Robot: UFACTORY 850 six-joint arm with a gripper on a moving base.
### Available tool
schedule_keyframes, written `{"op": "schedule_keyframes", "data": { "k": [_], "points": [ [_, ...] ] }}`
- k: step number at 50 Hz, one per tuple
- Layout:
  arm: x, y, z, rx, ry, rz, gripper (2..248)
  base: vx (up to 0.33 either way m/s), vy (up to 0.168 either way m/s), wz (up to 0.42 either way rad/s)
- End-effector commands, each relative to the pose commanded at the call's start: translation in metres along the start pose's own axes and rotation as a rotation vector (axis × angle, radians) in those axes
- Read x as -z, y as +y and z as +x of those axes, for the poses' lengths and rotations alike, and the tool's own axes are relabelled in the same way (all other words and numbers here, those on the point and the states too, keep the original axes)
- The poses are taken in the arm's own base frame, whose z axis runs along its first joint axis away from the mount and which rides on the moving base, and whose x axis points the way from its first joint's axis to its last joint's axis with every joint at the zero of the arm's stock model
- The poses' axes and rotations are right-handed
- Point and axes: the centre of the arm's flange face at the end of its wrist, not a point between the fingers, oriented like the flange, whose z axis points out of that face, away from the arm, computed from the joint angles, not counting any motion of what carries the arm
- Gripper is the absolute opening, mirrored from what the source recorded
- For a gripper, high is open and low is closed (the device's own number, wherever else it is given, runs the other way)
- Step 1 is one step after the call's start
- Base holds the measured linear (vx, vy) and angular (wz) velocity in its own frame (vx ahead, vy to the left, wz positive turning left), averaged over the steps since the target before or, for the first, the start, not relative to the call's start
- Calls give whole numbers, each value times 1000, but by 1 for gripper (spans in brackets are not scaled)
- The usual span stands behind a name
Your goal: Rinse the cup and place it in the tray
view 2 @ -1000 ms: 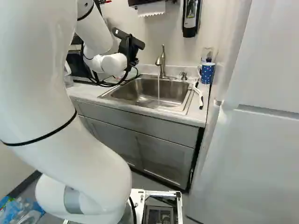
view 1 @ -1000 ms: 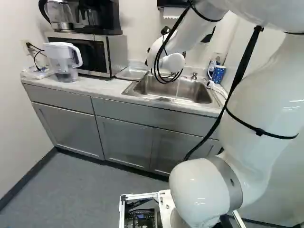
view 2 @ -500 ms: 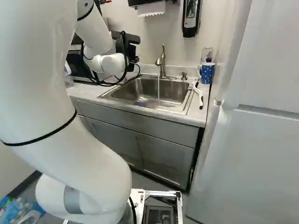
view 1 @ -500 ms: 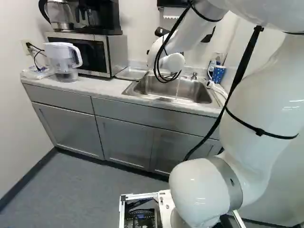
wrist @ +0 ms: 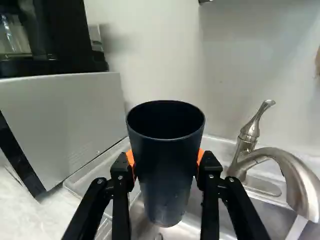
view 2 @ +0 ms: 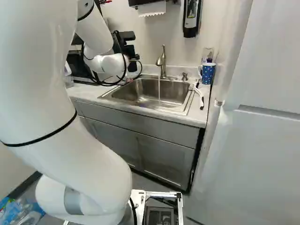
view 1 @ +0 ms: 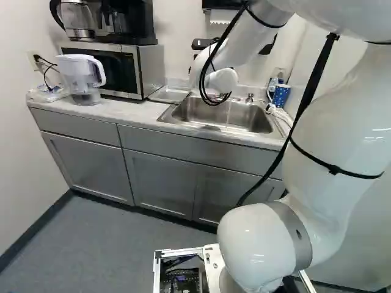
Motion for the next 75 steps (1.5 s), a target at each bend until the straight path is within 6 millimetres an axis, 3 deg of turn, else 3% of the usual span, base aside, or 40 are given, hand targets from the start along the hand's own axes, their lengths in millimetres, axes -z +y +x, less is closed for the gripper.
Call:
{"op": "schedule_keyframes", "data": {
  "k": [22,37,75],
  "points": [
    [-10,-8,1,22,2,14,126,0,0,0],
    [-35,-24,-1,24,-1,43,126,0,0,0],
    [-109,-64,-41,-8,-53,72,126,0,0,0]
  ]
}}
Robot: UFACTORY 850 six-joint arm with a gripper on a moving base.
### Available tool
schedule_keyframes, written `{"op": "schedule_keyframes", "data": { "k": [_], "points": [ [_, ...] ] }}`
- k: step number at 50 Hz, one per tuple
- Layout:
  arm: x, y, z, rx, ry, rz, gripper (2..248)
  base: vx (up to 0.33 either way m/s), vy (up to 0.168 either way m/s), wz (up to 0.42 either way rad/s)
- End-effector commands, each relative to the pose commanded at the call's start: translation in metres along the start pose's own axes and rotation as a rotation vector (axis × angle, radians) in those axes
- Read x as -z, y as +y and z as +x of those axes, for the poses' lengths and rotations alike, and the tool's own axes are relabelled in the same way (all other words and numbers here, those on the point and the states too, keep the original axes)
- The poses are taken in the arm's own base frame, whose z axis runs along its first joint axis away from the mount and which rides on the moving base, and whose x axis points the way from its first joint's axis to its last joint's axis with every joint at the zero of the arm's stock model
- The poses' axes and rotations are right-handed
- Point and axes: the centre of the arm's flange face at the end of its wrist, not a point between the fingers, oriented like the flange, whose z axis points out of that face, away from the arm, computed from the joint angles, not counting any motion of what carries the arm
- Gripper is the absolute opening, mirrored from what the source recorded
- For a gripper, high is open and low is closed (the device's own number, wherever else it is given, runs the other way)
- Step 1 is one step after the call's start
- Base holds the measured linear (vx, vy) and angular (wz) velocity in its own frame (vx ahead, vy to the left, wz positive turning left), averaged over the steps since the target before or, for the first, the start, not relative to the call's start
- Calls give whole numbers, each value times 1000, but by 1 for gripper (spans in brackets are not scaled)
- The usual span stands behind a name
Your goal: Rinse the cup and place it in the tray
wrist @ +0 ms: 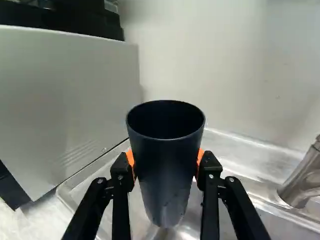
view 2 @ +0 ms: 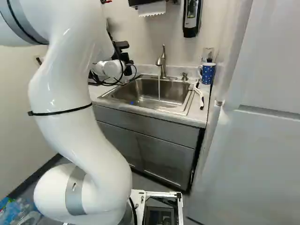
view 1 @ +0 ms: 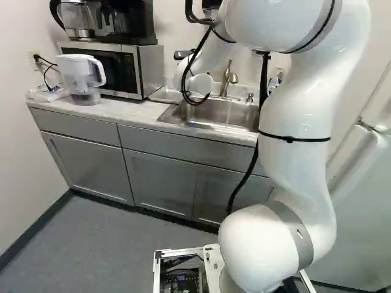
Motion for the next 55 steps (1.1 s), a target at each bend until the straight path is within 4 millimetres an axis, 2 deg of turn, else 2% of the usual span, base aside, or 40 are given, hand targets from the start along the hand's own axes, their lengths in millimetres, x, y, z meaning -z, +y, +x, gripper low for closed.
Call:
{"op": "schedule_keyframes", "data": {
  "k": [35,55],
  "points": [
    [-64,-41,-39,-67,-37,-1,126,0,0,0],
    [-64,-42,-40,-67,-38,-1,126,0,0,0]
  ]
}}
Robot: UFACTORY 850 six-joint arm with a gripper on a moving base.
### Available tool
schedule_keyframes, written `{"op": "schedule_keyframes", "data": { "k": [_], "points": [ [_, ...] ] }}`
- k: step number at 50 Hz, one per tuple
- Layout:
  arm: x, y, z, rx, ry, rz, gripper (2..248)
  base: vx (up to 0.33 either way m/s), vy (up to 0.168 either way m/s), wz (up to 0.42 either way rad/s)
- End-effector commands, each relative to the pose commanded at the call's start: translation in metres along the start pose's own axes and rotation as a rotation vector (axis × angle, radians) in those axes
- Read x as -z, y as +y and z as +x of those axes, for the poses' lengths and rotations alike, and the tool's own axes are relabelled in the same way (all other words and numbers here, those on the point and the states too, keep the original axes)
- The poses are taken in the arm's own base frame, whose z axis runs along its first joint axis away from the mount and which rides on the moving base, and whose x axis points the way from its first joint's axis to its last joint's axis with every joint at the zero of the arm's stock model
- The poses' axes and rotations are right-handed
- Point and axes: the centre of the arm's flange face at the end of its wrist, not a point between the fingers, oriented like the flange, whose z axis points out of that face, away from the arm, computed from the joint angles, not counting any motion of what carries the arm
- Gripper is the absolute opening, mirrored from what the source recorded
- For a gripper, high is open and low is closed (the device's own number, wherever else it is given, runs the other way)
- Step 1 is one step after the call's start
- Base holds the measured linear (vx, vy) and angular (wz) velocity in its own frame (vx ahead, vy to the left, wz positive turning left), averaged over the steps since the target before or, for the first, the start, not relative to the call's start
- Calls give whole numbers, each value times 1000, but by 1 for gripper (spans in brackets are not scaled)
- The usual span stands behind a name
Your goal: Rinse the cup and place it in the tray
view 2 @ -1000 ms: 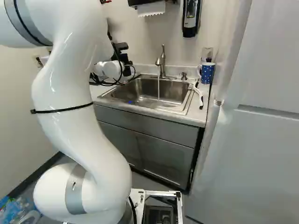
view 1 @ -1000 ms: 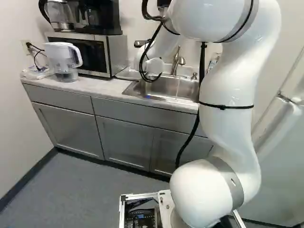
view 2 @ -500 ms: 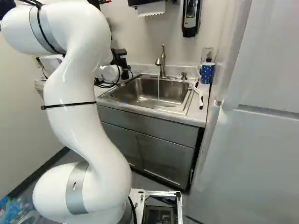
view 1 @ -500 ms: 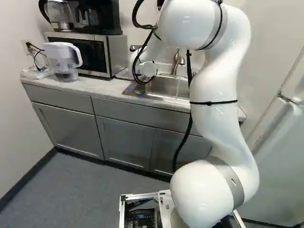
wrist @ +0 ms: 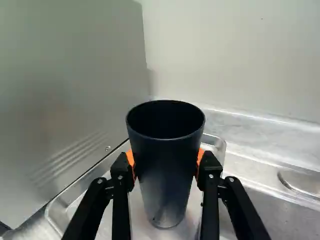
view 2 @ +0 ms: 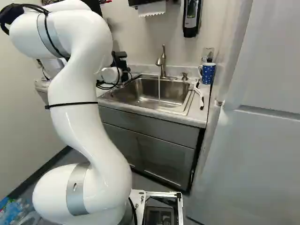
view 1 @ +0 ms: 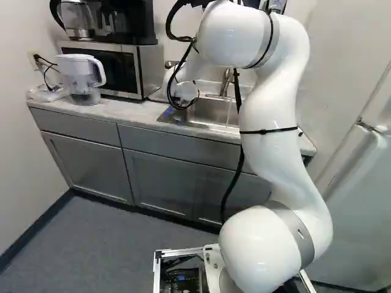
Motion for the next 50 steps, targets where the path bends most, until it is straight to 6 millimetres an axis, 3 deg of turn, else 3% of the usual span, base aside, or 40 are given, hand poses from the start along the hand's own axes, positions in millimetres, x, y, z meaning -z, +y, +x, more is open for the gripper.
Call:
{"op": "schedule_keyframes", "data": {
  "k": [10,11,16,17,21,22,26,27,50],
  "points": [
    [0,0,0,0,0,0,128,0,0,0],
    [0,0,0,0,0,0,156,0,0,0],
    [0,0,0,0,0,0,156,0,0,0],
    [0,0,0,0,0,0,190,0,0,0],
    [0,0,0,0,0,0,190,0,0,0],
    [0,0,0,0,0,0,225,0,0,0],
    [0,0,0,0,0,0,225,0,0,0],
    [0,0,0,0,0,0,247,0,0,0],
    [5,0,23,-4,36,1,247,0,0,0]
  ]
}}
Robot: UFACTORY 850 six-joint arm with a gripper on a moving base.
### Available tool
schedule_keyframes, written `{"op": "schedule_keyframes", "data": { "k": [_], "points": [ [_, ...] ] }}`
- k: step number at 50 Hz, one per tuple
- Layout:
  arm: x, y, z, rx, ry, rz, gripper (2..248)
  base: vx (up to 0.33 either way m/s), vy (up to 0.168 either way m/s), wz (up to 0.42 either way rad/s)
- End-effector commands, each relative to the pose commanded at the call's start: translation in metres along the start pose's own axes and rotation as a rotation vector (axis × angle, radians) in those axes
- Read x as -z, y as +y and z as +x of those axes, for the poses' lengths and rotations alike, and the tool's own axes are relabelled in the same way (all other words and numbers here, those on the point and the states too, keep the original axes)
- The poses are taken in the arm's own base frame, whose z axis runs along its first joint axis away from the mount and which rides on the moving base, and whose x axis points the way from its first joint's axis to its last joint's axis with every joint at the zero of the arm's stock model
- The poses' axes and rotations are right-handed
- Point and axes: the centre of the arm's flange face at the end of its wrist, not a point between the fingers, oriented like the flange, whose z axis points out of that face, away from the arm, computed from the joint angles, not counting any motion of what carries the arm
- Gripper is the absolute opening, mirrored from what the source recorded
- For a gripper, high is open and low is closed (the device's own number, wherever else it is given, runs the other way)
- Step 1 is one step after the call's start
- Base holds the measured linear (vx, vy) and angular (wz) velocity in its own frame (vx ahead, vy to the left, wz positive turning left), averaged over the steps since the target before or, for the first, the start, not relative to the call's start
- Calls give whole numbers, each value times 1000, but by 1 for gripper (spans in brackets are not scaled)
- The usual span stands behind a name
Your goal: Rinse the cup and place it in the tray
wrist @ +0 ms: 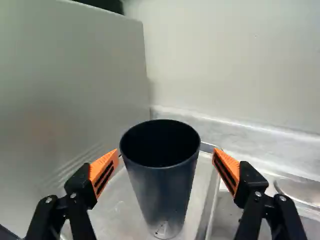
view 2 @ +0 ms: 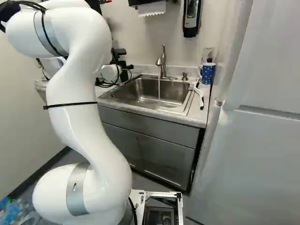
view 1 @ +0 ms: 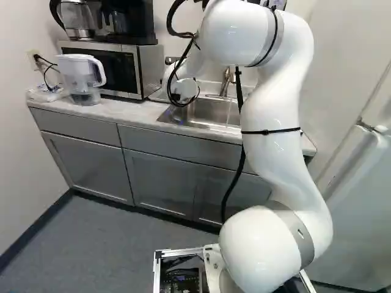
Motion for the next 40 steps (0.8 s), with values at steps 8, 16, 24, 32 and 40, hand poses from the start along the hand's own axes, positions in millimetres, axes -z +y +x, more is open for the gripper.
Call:
{"op": "schedule_keyframes", "data": {
  "k": [8,16,24,32,40],
  "points": [
    [1,0,9,-1,15,0,247,0,0,0],
    [3,0,18,-3,29,1,247,0,0,0],
    [4,0,27,-4,37,2,247,0,0,0],
    [6,0,35,-6,41,3,247,0,0,0],
    [7,-1,42,-7,39,5,247,0,0,0]
  ]
}}
